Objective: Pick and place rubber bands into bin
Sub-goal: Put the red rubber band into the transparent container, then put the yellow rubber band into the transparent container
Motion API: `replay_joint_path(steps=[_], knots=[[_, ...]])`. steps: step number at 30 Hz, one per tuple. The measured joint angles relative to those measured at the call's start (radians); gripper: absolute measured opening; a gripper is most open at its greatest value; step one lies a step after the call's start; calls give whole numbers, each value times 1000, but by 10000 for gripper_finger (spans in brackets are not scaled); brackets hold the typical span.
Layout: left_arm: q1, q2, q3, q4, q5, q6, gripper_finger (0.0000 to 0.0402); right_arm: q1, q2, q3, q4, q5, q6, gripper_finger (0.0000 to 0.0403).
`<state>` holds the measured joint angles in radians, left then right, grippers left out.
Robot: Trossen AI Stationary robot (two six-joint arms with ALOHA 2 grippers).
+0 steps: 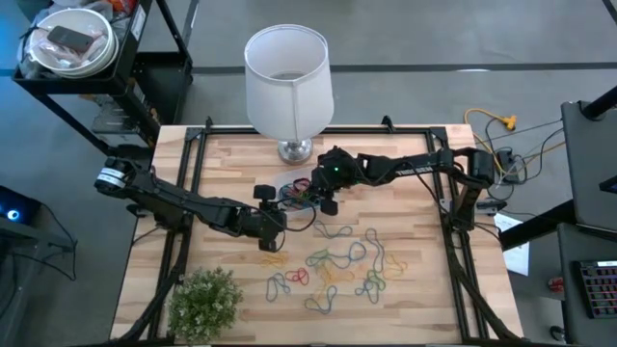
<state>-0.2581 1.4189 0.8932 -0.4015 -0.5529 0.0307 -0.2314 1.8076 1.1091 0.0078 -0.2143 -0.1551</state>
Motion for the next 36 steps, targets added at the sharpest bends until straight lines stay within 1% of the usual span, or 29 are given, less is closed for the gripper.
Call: replay_joint_path(steps=[8, 12, 15, 18, 22, 24, 26, 32, 36], knots=[[0, 0, 0, 0, 0, 0, 121, -1, 0, 4, 0, -5, -16, 101], [0, 0, -1, 0, 3, -13, 121, 5, -6, 19, -19, -12, -52, 127], [1, 0, -1, -2, 39, -27, 121, 20, -28, 26, -63, -69, -100, 137], [-4, 0, -1, -2, 128, -29, 121, 54, -69, 26, -131, -110, -128, 139], [-11, 0, -5, -2, 252, -70, 121, 120, -137, 6, -242, -114, -135, 133], [-15, 0, -15, -3, 294, -100, 121, 160, -169, -13, -286, -114, -131, 128], [-16, 1, -26, -9, 312, -130, 121, 201, -206, -40, -310, -113, -104, 124], [-17, 2, -41, -34, 320, -202, 121, 349, -306, -132, -306, -109, -36, 112], [-17, 7, -66, 20, 374, -200, 121, 451, -360, -191, -253, -109, -16, 105]])
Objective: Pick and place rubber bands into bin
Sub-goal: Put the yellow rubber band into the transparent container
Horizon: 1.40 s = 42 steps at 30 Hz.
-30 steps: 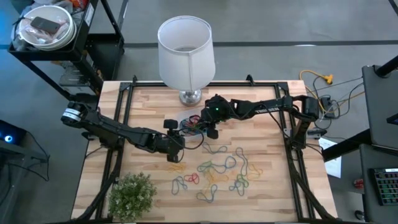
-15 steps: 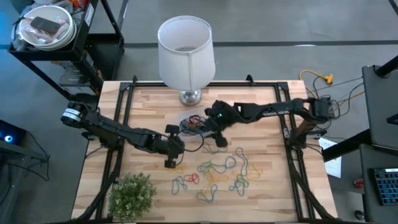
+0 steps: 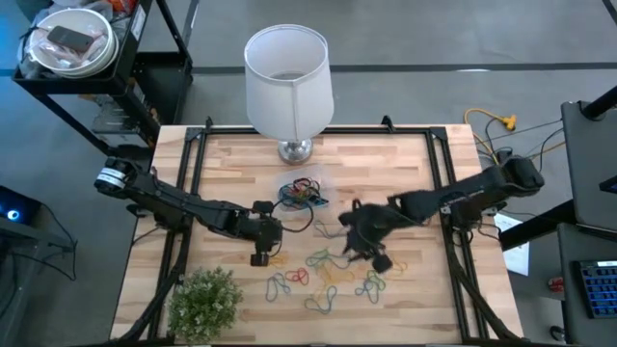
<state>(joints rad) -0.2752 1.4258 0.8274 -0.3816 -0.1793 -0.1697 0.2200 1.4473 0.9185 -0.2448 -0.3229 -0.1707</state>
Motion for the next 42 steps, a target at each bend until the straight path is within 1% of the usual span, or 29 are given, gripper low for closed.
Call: replay_joint_path(steps=[6, 14, 21, 29, 37, 42], knots=[[-2, 47, -31, 112, 116, 82, 121, 106, -62, -24, 20, 11, 7, 94], [-14, 127, -27, 168, 139, 147, 121, 182, -124, -51, 55, 12, -16, 81], [-15, 159, -25, 209, 174, 159, 121, 208, -150, -67, 68, 13, -16, 77], [-16, 161, -34, 244, 184, 160, 121, 212, -149, -67, 70, 13, -20, 79], [-19, 222, -24, 270, 234, 185, 121, 212, -149, -68, 72, 13, -20, 73], [-19, 246, -18, 269, 240, 186, 121, 212, -149, -68, 71, 12, -20, 75]])
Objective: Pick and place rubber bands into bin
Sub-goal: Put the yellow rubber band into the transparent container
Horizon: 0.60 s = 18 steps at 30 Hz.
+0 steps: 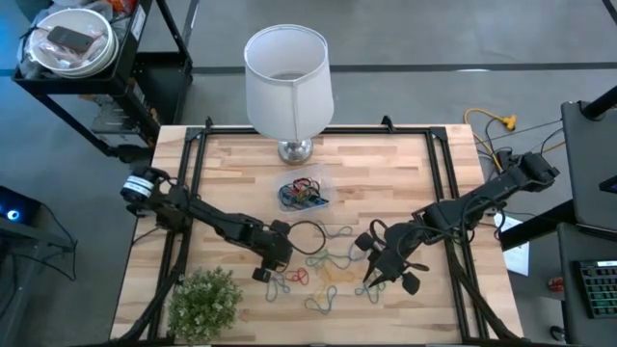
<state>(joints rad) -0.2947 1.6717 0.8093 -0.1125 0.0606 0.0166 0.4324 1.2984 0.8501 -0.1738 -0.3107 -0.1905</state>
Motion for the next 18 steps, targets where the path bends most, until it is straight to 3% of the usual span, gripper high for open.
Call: replay_joint_path(steps=[18], knots=[[0, -40, -5, -54, -22, -11, 121, 0, 1, -2, 0, 0, -3, 68]])
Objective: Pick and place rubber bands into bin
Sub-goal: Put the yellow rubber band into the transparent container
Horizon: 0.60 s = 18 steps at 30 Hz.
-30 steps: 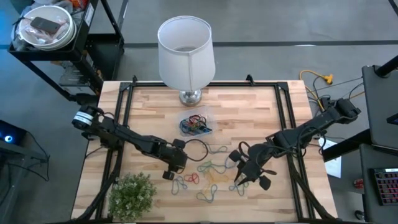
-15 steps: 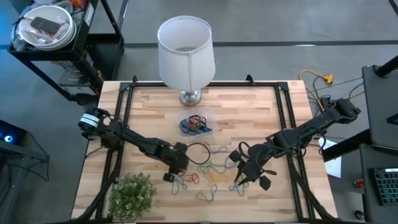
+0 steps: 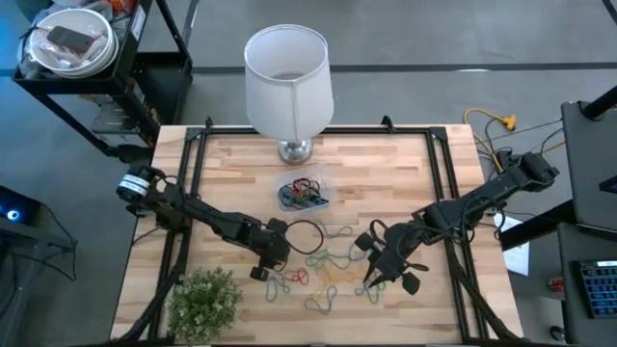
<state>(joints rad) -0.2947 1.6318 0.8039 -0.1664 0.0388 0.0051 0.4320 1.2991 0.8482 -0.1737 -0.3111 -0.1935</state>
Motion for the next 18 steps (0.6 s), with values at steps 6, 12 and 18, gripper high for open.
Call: replay_joint_path(steps=[6, 12, 18], knots=[[0, 25, -6, 6, -1, 0, 121, 0, 0, -1, 4, 0, 0, 68], [0, 28, -6, 9, 3, 1, 118, 0, 0, -2, 6, 0, 3, 68], [1, 28, -6, 7, 5, 2, 66, 0, 0, -2, 6, 0, 2, 68]])
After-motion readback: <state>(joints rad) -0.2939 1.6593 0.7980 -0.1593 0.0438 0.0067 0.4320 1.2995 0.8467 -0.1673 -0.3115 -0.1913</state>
